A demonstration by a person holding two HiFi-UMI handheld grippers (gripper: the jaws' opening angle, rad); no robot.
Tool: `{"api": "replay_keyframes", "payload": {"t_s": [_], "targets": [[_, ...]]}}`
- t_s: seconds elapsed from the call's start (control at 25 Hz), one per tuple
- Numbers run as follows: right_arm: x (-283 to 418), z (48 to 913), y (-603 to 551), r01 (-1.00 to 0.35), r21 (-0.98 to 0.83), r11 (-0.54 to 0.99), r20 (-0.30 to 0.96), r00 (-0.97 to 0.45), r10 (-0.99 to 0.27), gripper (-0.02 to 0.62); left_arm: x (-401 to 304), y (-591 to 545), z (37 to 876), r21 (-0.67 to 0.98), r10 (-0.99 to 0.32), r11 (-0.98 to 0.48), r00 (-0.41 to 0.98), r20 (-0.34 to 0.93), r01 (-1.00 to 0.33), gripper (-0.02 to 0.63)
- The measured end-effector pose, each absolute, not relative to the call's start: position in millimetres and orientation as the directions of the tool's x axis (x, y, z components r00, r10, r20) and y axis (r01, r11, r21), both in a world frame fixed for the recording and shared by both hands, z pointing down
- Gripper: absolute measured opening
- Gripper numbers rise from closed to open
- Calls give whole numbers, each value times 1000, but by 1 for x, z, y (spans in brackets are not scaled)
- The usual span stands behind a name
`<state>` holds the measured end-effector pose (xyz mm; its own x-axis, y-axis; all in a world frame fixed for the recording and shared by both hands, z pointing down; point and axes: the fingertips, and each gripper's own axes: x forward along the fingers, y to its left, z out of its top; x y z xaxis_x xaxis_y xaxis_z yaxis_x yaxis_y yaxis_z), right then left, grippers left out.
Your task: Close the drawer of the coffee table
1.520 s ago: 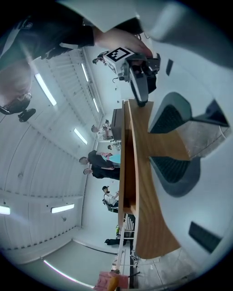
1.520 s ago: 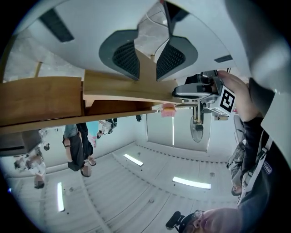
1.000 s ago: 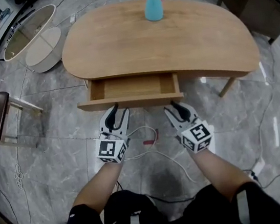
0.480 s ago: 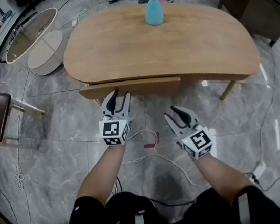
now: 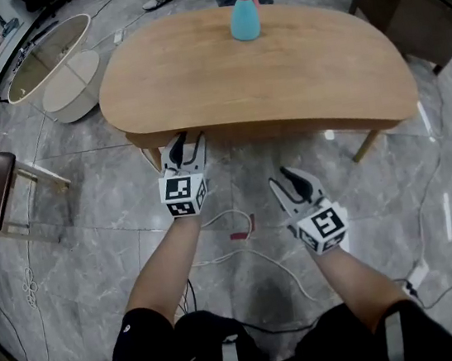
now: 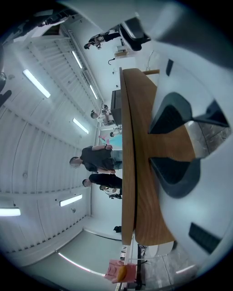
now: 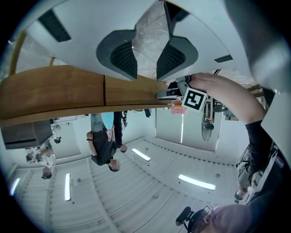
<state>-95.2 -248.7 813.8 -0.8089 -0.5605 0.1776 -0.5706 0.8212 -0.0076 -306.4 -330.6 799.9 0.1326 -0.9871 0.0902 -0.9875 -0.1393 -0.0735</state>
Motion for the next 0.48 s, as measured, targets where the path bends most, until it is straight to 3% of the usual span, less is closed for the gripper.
{"api": "replay_keyframes", "payload": {"t_s": [0.28,0.48], "targets": [[-100,801,-252,-572,-48,819,134,-816,-563,112,-313,-338,799,-92,-990,-123,115,87,-988,144],[-106,787,-251,-543,0,840,115,-834,-539,112,-292,-317,801,-135,-964,-255,240,117,-958,155]]}}
